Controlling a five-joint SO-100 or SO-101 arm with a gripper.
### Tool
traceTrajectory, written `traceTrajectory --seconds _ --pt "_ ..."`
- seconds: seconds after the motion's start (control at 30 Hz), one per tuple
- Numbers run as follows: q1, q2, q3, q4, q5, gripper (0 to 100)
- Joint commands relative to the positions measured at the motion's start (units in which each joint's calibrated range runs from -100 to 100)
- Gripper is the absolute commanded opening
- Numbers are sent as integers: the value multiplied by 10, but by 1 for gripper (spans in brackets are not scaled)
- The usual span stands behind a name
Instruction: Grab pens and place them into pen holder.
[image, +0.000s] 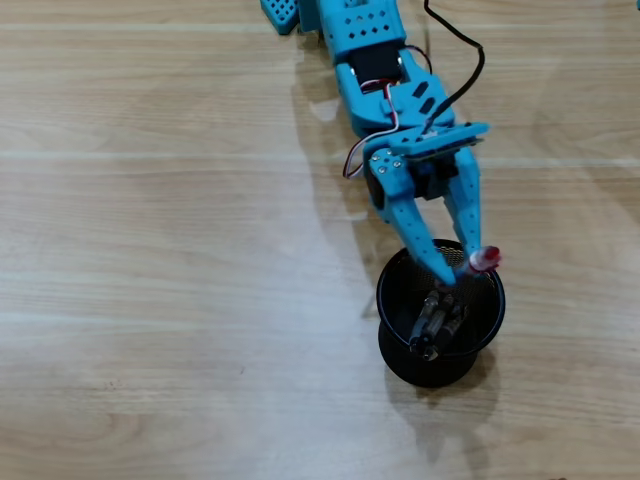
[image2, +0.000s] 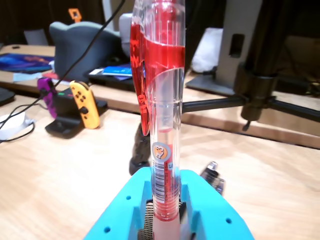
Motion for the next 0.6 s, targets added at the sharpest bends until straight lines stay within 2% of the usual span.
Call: traceTrajectory --seconds 0.0,0.2,0.37,0.43,0.57 --pt "15 -6 6 -32 -2 2" --pt "17 -8 8 -35 1 16" --pt "17 -12 12 -27 4 16" --pt "16 -31 30 -27 24 16" --pt "18 -119 123 -27 85 4"
